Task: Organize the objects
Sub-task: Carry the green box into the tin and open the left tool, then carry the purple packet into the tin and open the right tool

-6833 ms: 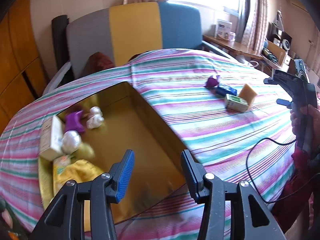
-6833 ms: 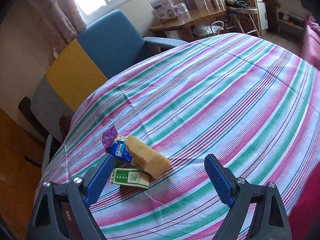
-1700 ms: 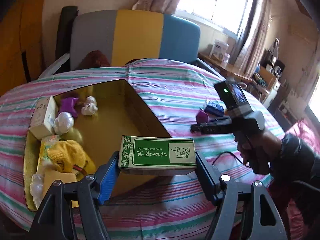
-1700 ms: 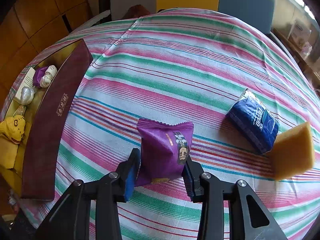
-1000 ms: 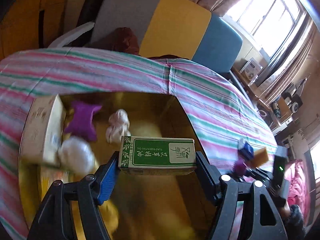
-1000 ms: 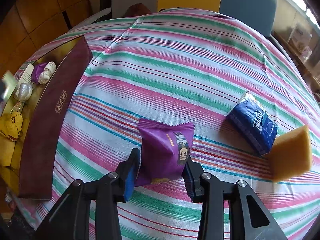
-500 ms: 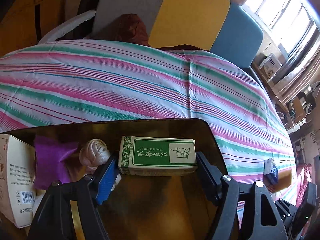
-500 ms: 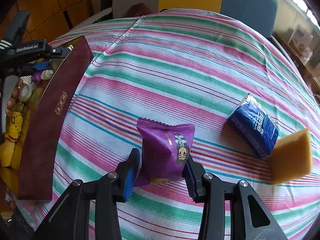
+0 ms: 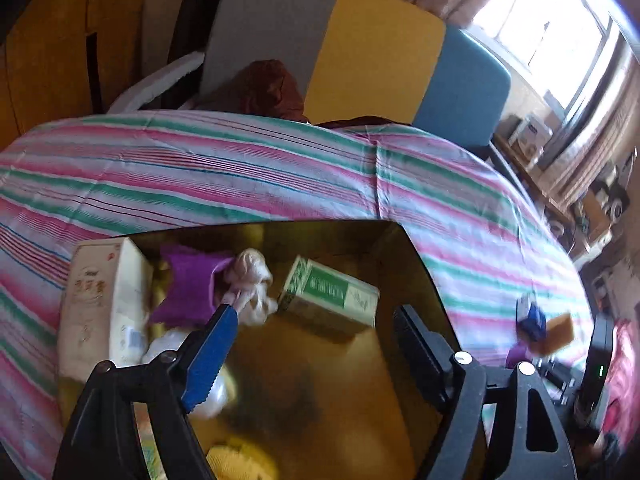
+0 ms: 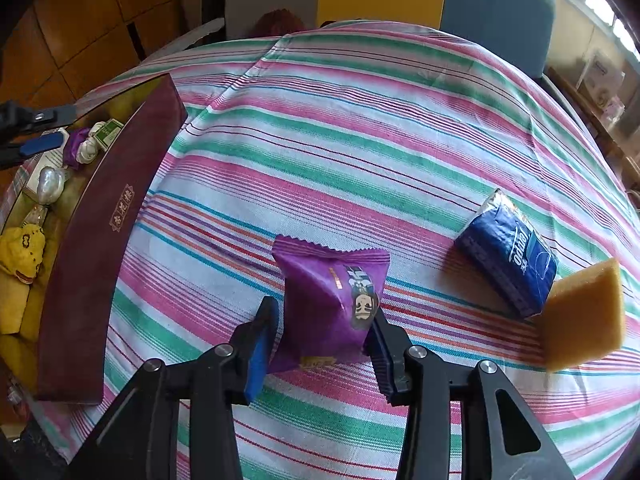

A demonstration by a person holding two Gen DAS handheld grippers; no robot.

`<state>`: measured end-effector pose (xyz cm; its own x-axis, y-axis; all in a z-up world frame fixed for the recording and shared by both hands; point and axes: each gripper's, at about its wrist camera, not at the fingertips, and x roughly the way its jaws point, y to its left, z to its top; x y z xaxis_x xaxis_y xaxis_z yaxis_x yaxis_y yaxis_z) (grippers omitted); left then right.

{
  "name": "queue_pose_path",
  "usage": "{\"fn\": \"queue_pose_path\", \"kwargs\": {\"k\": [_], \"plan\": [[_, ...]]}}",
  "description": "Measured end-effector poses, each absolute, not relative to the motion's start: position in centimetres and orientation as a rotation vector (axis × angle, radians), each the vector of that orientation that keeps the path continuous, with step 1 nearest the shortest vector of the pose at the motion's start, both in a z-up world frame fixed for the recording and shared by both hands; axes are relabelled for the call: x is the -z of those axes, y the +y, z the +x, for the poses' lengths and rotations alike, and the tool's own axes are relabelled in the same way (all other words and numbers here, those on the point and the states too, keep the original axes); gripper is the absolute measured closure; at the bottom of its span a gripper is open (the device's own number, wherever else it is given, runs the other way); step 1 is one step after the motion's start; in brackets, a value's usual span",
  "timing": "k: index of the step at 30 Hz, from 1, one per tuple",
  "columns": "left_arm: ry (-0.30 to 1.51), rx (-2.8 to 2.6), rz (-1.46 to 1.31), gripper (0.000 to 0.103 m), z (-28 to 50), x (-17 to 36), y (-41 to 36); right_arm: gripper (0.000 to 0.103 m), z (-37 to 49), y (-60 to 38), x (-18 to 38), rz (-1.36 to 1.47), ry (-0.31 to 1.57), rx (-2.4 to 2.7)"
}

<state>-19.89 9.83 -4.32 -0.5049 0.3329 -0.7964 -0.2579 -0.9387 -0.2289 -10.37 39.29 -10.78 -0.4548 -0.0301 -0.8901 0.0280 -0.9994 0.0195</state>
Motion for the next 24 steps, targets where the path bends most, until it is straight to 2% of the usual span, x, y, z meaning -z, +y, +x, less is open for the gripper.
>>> {"fn": "queue_pose_path", "kwargs": {"k": [4,11,15,24], "plan": [[0.055,-2.511,-1.237,0.021,-14.4,3.4,9.9,0.058,-10.4,39.1,10.8,1.619,0.009,2.654],[0.144,-2.558,-1.142,0.021,-7.8,3.1,9.5,0.058,-10.3,38.9,10.7,1.618,0.040,2.665],[0.144,-2.578,-1.138,0.021,-6.0,3.1,9.3,0.053,-10.2,39.1,10.8,1.620,0.033,2.680],[0.130,-2.571,-1.160,0.021,-4.5,3.6,9.1,0.054,-10.1,38.9,10.6,1.621,0.046,2.696]]}}
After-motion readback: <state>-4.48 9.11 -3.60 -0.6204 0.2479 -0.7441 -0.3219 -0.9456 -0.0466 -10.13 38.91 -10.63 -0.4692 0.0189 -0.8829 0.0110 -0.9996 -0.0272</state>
